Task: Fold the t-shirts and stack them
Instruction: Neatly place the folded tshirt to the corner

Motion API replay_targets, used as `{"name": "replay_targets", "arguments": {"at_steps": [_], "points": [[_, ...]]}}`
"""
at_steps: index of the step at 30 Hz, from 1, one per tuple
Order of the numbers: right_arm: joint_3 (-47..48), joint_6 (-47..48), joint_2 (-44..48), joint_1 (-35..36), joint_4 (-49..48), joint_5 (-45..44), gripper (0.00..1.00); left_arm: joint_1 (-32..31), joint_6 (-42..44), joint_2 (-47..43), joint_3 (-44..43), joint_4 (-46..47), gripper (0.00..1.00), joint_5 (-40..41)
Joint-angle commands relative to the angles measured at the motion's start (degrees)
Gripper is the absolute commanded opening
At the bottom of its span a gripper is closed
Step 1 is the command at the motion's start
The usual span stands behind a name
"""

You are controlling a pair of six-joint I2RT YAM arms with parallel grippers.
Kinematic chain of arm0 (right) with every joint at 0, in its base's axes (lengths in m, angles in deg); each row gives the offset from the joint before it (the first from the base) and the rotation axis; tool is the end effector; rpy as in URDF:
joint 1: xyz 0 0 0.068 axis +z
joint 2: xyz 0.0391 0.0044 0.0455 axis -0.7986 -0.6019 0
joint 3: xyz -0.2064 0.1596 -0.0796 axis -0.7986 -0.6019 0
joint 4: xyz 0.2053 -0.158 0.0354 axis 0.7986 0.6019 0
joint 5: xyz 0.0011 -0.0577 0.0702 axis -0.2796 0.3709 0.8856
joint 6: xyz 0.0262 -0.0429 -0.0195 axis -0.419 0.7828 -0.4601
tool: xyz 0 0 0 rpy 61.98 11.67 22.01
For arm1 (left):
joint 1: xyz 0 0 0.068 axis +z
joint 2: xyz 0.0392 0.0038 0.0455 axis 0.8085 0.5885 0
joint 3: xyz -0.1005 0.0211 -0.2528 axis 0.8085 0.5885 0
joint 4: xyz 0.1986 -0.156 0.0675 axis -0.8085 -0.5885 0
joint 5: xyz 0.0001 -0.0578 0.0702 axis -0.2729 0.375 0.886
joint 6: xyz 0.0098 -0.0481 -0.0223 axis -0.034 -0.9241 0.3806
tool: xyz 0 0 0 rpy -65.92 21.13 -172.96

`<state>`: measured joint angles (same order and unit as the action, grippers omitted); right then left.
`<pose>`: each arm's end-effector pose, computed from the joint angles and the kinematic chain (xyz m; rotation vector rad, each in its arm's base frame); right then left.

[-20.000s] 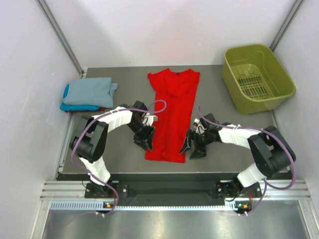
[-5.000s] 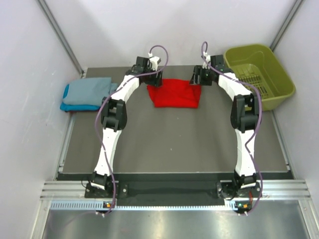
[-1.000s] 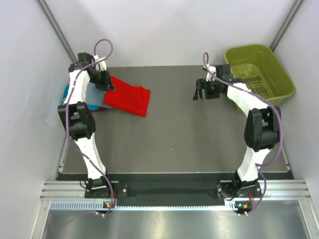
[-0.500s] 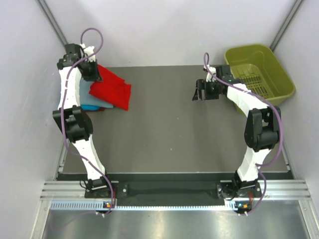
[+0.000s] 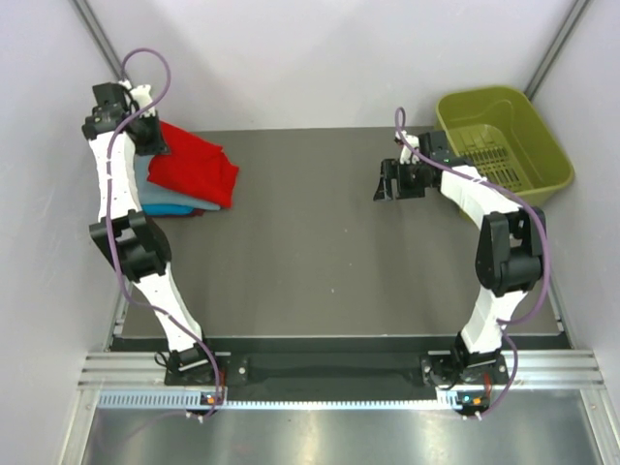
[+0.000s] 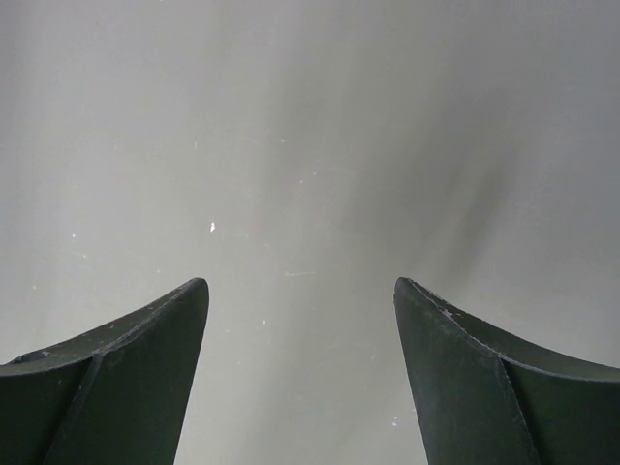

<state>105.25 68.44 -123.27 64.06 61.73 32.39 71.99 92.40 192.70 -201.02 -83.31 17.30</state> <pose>0.3949 0.0924 0.2401 -0.3299 2.4528 0.6453 0.4348 0.1302 0.3659 -0.0504 2.3521 -0.1407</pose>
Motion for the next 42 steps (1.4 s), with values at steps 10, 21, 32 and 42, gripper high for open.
{"name": "replay_targets", "arguments": {"at_steps": [10, 21, 32, 42], "points": [[-1.7, -1.2, 4.8, 1.0, -2.6, 1.3, 0.78, 4.5, 3.3, -4.5, -7.0, 1.0, 0.0, 2.2], [-2.8, -1.2, 5.5, 1.0, -2.8, 1.2, 0.78, 5.9, 4.1, -0.5, -8.5, -2.0, 0.0, 1.5], [-3.2, -1.2, 5.2, 1.4, -3.2, 0.6, 0.79, 5.7, 4.8, 1.3, -3.6, -0.2, 0.0, 10.1], [-4.8, -0.7, 6.0, 1.9, -3.4, 0.3, 0.79, -0.5, 7.7, 1.0, 0.2, 6.3, 0.52, 25.7]]}}
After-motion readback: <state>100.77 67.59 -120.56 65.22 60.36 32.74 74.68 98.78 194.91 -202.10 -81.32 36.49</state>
